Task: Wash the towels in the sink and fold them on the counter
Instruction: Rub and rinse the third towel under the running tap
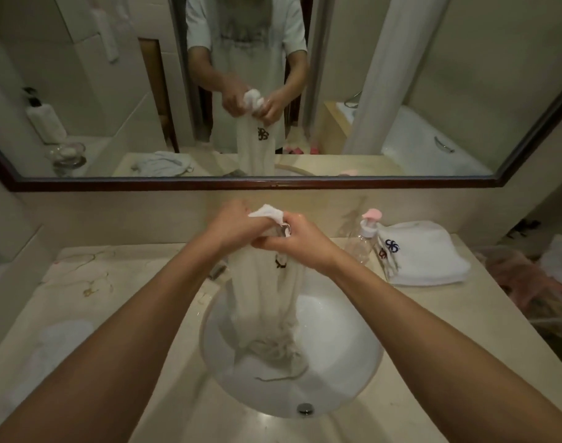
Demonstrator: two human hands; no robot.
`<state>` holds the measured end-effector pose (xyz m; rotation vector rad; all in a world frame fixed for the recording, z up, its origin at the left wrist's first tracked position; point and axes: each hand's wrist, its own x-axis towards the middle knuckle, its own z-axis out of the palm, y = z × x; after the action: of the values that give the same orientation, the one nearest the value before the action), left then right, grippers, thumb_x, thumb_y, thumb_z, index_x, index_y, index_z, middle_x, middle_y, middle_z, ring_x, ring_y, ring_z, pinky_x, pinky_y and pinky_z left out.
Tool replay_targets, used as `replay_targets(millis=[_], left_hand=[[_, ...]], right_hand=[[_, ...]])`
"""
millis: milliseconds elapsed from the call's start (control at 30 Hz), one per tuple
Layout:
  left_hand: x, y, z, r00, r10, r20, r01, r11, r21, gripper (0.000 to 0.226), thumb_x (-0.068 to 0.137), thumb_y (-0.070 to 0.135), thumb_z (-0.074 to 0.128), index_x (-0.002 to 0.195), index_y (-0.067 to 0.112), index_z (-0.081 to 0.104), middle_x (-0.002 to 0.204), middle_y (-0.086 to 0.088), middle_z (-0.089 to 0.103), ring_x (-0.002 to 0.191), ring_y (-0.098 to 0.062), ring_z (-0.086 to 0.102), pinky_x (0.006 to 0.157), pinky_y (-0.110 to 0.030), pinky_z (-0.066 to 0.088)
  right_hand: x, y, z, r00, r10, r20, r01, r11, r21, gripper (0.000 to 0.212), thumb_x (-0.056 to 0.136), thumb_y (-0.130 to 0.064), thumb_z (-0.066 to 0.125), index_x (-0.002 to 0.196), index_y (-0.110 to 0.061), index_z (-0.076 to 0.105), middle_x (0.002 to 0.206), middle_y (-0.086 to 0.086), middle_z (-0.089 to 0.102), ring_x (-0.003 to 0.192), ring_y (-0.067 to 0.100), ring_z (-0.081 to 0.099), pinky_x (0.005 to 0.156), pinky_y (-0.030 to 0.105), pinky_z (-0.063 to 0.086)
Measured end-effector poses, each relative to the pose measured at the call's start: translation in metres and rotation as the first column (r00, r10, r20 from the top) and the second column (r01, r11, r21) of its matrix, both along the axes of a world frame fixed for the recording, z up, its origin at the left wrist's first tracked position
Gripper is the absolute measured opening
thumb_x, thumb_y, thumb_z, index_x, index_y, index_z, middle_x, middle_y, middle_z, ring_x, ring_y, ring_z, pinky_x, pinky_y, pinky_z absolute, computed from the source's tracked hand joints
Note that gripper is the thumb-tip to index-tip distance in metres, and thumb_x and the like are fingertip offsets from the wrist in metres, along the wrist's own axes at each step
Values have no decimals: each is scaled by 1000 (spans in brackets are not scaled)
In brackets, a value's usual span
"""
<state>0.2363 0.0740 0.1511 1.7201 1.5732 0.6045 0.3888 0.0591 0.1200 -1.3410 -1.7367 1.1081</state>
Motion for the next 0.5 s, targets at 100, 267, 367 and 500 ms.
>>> replay_targets(millis=[100, 267, 367, 500], left_hand=[[-24, -2, -11, 1000, -5, 12, 5, 999, -35, 32, 82, 46, 71, 91, 16, 63, 93, -8, 68, 84, -23, 65, 74, -39, 52], [-5, -18, -21, 892, -133, 433, 175, 983, -59, 16, 96, 22, 59, 109, 23, 67, 99, -1, 74, 92, -15, 71, 81, -34, 58], [11, -22, -6, 816, -18, 577, 54, 998, -45, 25, 104, 19, 43, 101, 21, 67, 97, -5, 73, 88, -14, 70, 72, -27, 57], [4, -18, 7, 864, -81, 497, 148, 984, -96, 42, 102, 44, 40, 100, 16, 72, 96, -6, 75, 90, -21, 71, 79, -36, 57]], right_hand=[[15, 5, 6, 986, -135, -93, 132, 991, -31, 26, 88, -21, 76, 108, -7, 67, 97, 12, 72, 87, 22, 69, 79, 44, 55], [-1, 6, 17, 953, -140, -268, 129, 990, -58, 12, 90, -23, 65, 98, -14, 63, 90, 2, 63, 84, 14, 61, 73, 32, 50], [-15, 5, 10, 947, -146, -285, 142, 989, -36, 48, 72, -49, 67, 105, -17, 54, 112, 10, 54, 99, 17, 59, 80, 32, 52], [-11, 0, -4, 993, -79, -91, 79, 997, -3, 68, 69, -52, 75, 118, -14, 47, 113, 10, 62, 100, 20, 66, 86, 42, 57]])
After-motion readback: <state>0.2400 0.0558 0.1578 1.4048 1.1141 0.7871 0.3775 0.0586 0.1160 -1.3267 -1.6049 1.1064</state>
